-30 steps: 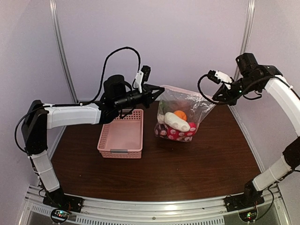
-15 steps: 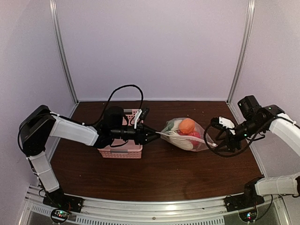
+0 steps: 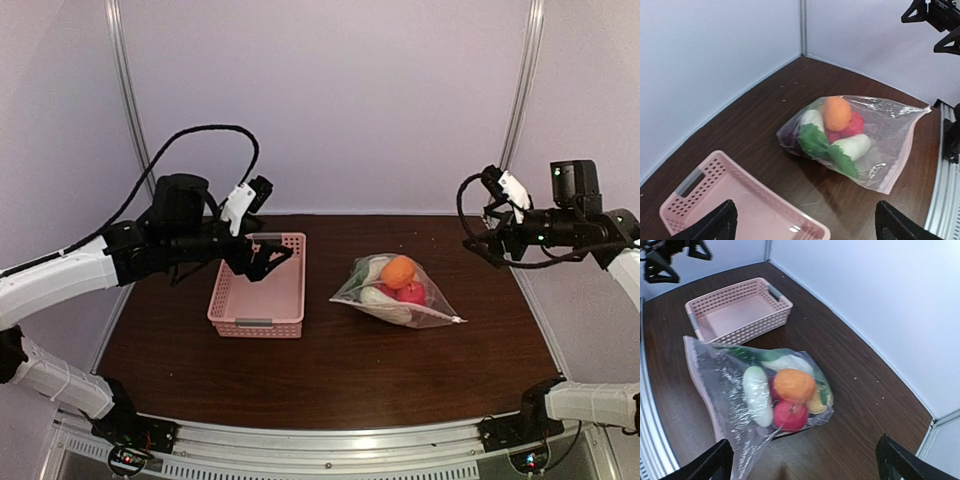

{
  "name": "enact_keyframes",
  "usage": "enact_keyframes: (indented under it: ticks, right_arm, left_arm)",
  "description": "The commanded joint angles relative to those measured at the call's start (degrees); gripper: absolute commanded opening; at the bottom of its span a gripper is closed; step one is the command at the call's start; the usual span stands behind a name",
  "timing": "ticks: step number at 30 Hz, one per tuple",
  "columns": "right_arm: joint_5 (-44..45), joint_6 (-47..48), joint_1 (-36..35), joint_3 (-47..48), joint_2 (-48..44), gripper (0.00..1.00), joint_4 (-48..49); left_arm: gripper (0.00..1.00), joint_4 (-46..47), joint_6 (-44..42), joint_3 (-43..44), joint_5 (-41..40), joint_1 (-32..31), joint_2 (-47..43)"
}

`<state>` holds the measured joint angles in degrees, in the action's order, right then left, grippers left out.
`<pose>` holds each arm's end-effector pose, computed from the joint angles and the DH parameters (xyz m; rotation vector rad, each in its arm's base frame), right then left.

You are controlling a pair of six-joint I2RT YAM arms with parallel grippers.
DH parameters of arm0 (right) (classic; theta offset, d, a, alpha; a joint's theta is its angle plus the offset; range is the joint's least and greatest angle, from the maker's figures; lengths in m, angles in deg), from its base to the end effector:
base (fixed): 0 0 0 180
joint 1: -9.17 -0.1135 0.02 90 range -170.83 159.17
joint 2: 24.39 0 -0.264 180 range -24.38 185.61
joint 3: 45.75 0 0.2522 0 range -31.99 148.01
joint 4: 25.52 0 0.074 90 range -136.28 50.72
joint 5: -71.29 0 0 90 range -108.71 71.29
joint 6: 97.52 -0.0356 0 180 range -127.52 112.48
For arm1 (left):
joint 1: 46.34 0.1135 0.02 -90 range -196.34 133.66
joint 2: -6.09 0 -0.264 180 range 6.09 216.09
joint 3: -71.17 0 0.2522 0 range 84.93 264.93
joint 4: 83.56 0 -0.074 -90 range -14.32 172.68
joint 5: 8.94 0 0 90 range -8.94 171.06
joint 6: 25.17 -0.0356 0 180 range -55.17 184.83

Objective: Place the food in the zip-top bag and seal the zipper
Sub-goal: Reset both arms

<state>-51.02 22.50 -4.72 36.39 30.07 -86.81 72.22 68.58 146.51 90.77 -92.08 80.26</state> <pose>0.1668 0.0609 0.3879 -1.0679 1.7927 0.4363 0.2054 -0.2194 0.3299 0.8367 1.8609 -0.7210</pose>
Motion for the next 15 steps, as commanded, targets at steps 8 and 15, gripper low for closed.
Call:
enact_keyframes:
  ticks: [8,15]
  right_arm:
    - [27.00,-29.34,3.08,-0.47,8.43,1.00,27.26]
    - [30.64,-28.89,3.17,-11.11,4.65,1.00,34.40]
  left_arm:
    - [0.98,-2.12,-0.54,-0.44,-37.67,5.82,-8.54]
    - [0.98,6.22,0.84,-10.07,-36.70,7.71,-11.49]
